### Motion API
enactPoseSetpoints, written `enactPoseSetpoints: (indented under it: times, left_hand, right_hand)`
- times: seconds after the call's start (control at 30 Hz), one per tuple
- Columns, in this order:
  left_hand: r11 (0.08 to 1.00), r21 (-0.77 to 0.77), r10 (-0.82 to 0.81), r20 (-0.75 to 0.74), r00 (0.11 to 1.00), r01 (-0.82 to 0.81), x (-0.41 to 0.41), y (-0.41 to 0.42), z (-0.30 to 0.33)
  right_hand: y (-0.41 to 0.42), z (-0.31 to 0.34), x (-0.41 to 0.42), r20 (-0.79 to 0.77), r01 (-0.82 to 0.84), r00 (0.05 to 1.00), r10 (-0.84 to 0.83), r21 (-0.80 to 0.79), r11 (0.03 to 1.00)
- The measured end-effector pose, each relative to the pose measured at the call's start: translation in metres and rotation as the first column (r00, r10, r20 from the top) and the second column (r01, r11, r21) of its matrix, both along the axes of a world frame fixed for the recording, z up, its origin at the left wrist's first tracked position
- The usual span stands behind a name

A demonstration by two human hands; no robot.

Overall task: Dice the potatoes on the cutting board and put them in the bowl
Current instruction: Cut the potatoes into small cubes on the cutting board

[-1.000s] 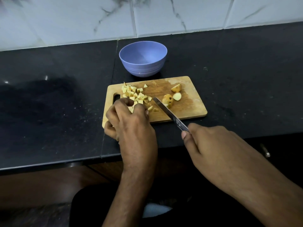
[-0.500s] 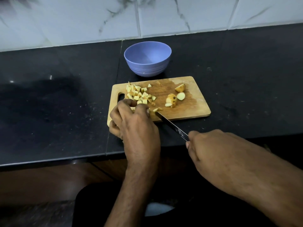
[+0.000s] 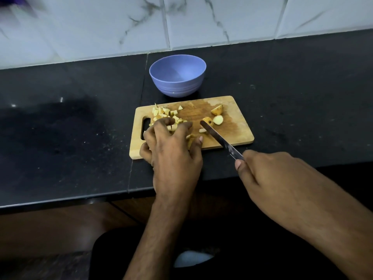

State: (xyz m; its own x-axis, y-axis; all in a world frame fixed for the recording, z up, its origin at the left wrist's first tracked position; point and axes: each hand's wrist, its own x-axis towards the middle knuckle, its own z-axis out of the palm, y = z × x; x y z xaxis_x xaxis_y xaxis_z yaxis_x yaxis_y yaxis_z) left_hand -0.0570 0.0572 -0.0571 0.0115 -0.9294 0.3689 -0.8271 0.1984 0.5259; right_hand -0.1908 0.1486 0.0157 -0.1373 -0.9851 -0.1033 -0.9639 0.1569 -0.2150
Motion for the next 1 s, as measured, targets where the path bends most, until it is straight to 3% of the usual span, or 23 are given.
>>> enactPoseSetpoints:
  times: [0.13, 0.5, 0.67, 1.0]
  left_hand:
    - [0.995, 0.061, -0.082, 0.013, 0.997, 0.081, -0.008, -0.01, 0.008]
    - [0.989, 0.131, -0.065, -0.034, 0.997, 0.069, -0.01, -0.019, 0.013]
    - [0.995, 0.094, -0.028, -0.058, 0.998, 0.033, -0.004, -0.014, 0.006]
    - [1.0, -0.015, -0.027, 0.04, 0.999, 0.027, -0.01, -0.011, 0.0]
  right_hand:
    - [0.002, 0.002, -0.003, -0.021, 0.019, 1.0, -0.019, 0.006, 1.0]
    - [-0.002, -0.004, -0.003, -0.003, 0.016, 1.0, -0.016, 0.042, 0.999]
    - [-0.006, -0.007, 0.001, -0.008, -0.005, 1.0, 0.005, 0.015, 1.0]
    - [-0.01, -0.012, 0.004, -0.047, -0.017, 0.999, 0.016, -0.024, 1.0]
